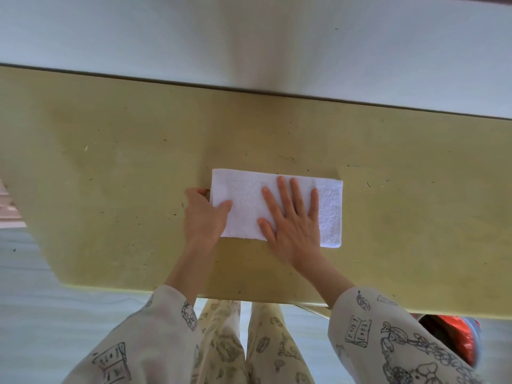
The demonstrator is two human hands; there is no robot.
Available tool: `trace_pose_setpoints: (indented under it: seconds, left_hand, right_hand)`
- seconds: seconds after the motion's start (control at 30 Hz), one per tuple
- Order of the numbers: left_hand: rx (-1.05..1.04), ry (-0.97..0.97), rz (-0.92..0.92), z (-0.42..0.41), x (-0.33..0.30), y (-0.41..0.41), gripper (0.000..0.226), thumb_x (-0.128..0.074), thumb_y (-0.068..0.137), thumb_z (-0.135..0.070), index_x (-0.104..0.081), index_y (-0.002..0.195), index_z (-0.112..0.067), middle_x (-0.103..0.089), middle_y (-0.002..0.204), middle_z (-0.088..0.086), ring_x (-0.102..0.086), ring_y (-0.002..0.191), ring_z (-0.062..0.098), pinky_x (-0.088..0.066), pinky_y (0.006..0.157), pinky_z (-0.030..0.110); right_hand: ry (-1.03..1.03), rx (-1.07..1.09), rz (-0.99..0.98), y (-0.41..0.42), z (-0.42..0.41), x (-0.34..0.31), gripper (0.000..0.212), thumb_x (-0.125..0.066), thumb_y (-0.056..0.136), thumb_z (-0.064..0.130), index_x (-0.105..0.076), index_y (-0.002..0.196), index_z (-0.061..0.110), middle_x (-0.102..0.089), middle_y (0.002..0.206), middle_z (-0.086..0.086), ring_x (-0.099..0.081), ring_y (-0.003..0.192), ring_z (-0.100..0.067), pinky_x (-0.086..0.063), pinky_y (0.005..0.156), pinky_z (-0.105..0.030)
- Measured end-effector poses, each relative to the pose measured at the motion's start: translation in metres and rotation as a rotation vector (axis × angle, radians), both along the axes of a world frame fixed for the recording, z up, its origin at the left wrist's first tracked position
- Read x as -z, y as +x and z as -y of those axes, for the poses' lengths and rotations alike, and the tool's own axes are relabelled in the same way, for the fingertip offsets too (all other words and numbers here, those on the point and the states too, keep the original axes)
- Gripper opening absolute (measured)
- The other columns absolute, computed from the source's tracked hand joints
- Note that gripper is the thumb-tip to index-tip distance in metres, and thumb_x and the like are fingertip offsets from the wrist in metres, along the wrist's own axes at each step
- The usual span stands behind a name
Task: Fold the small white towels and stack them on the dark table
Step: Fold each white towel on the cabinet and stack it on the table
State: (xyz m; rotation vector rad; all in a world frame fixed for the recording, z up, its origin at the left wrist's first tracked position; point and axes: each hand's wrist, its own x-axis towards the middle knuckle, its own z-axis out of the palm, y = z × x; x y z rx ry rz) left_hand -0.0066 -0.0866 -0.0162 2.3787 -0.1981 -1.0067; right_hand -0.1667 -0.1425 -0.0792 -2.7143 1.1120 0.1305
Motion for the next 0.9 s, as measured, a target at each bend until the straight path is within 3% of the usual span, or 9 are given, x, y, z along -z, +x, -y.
trace_pose_setpoints:
  seconds: [0.07, 0.2, 0.4, 0.47, 0.53, 0.6, 0.67, 0.77, 0.9]
  left_hand:
    - [-0.021, -0.039, 0.001, 0.001, 0.002, -0.001, 0.041, -0.063, 0.086, -0.025, -0.042, 0.117, -0.009, -0.054, 0.099, -0.001, -0.054, 0.086, 0.019, -0.045, 0.073, 0.033]
    - [0.159, -0.064, 0.262, -0.003, 0.010, -0.012, 0.030, -0.040, 0.097, -0.033, -0.051, 0.100, -0.006, -0.057, 0.084, 0.004, -0.052, 0.074, 0.023, -0.039, 0.064, 0.032]
    - [0.198, -0.194, 0.336, -0.010, 0.004, -0.008, 0.025, -0.042, 0.097, -0.027, -0.055, 0.093, -0.007, -0.049, 0.062, -0.004, -0.042, 0.055, 0.012, -0.033, 0.049, 0.024]
    - [0.248, -0.226, 0.337, -0.007, -0.008, -0.013, 0.022, -0.044, 0.096, -0.027, -0.056, 0.092, -0.009, -0.050, 0.060, -0.001, -0.042, 0.052, 0.012, -0.032, 0.049, 0.023]
    - [0.276, -0.264, 0.361, 0.000, -0.020, -0.024, 0.020, -0.046, 0.095, -0.026, -0.057, 0.091, -0.010, -0.053, 0.060, 0.005, -0.043, 0.052, 0.017, -0.031, 0.048, 0.023]
    - [0.305, -0.309, 0.368, 0.010, -0.030, -0.039, 0.017, -0.047, 0.095, -0.025, -0.057, 0.091, -0.012, -0.052, 0.058, 0.005, -0.042, 0.051, 0.017, -0.031, 0.047, 0.023]
    - [0.364, -0.334, 0.356, 0.020, -0.032, -0.056, 0.015, -0.047, 0.095, -0.024, -0.056, 0.093, -0.013, -0.043, 0.053, -0.003, -0.036, 0.047, 0.011, -0.029, 0.046, 0.022]
    - [0.461, -0.314, 0.350, 0.033, -0.024, -0.081, 0.018, -0.046, 0.095, -0.024, -0.056, 0.100, -0.009, -0.036, 0.052, -0.008, -0.033, 0.046, 0.009, -0.025, 0.050, 0.025]
    - [0.589, -0.260, 0.367, 0.047, -0.008, -0.110, 0.021, -0.044, 0.096, -0.024, -0.054, 0.104, -0.007, -0.037, 0.055, -0.010, -0.037, 0.050, 0.010, -0.025, 0.051, 0.022]
  right_hand:
    - [0.003, -0.001, -0.003, 0.000, 0.000, 0.000, 0.060, -0.025, 0.094, 0.051, -0.022, 0.148, 0.024, -0.014, 0.157, -0.007, -0.009, 0.144, -0.028, -0.007, 0.112, -0.059]
    - [0.024, 0.004, -0.005, 0.000, 0.000, 0.000, 0.060, -0.023, 0.094, 0.051, -0.021, 0.148, 0.024, -0.015, 0.157, -0.008, -0.009, 0.144, -0.028, -0.008, 0.112, -0.060]
    - [0.133, -0.009, -0.021, 0.001, 0.003, -0.008, 0.061, -0.023, 0.093, 0.053, -0.022, 0.147, 0.024, -0.019, 0.156, -0.008, -0.009, 0.143, -0.027, -0.003, 0.112, -0.057]
    - [0.243, 0.007, 0.083, -0.005, 0.009, -0.017, 0.063, -0.018, 0.094, 0.055, -0.019, 0.148, 0.023, -0.016, 0.156, -0.006, -0.006, 0.144, -0.022, 0.002, 0.115, -0.047]
    - [0.434, 0.146, 0.301, -0.015, 0.015, -0.038, 0.057, -0.024, 0.096, 0.047, -0.028, 0.146, 0.020, -0.020, 0.155, -0.002, -0.013, 0.142, -0.013, -0.008, 0.117, -0.032]
    - [0.523, 0.344, 0.485, -0.032, 0.018, -0.055, 0.040, -0.038, 0.099, 0.026, -0.049, 0.135, 0.015, -0.043, 0.143, 0.000, -0.042, 0.128, -0.010, -0.035, 0.104, -0.026]
    - [0.585, 0.546, 0.594, -0.046, 0.022, -0.067, 0.028, -0.044, 0.097, 0.013, -0.062, 0.119, 0.013, -0.062, 0.117, 0.002, -0.062, 0.102, -0.014, -0.049, 0.086, -0.026]
    - [0.760, 0.797, 0.702, -0.057, 0.027, -0.071, 0.021, -0.047, 0.095, 0.009, -0.066, 0.104, 0.014, -0.066, 0.085, 0.004, -0.064, 0.074, -0.014, -0.054, 0.071, -0.023]
    - [0.836, 0.920, 0.749, -0.065, 0.033, -0.062, 0.019, -0.047, 0.094, 0.007, -0.064, 0.094, 0.014, -0.064, 0.076, 0.001, -0.061, 0.066, -0.011, -0.050, 0.062, -0.013]
